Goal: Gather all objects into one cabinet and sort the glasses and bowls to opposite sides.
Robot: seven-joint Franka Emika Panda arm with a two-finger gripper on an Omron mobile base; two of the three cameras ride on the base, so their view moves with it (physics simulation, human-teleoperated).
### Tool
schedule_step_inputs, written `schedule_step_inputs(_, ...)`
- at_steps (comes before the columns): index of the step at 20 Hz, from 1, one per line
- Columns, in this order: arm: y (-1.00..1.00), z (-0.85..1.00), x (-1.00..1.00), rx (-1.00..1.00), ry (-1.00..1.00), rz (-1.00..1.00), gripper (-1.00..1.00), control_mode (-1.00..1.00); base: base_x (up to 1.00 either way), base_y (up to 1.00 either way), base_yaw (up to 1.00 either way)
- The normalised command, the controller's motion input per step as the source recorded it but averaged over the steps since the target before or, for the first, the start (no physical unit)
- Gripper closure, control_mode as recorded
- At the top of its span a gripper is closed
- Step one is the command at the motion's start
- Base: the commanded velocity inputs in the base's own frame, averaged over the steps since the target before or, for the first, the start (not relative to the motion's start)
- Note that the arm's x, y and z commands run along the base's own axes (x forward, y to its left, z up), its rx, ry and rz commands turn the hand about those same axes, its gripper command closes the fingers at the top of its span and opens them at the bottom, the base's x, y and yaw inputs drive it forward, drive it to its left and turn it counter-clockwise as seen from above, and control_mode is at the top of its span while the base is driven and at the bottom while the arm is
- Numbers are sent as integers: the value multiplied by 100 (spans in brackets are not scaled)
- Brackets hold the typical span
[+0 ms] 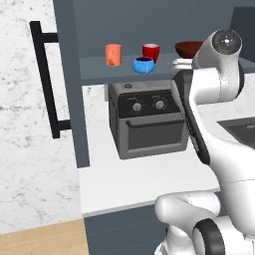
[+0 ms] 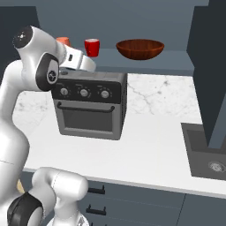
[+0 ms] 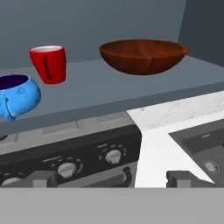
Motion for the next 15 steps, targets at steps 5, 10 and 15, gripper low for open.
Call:
schedule_step_inputs(5,-32,1,-100,5,16,-3,-100,-100,0,0,0)
schedule_step_inputs(10,7,-10,-100,0,12,0,-100,-100,0,0,0)
schedule_step_inputs(15,25,-7,-100,1,8,0,-100,-100,0,0,0)
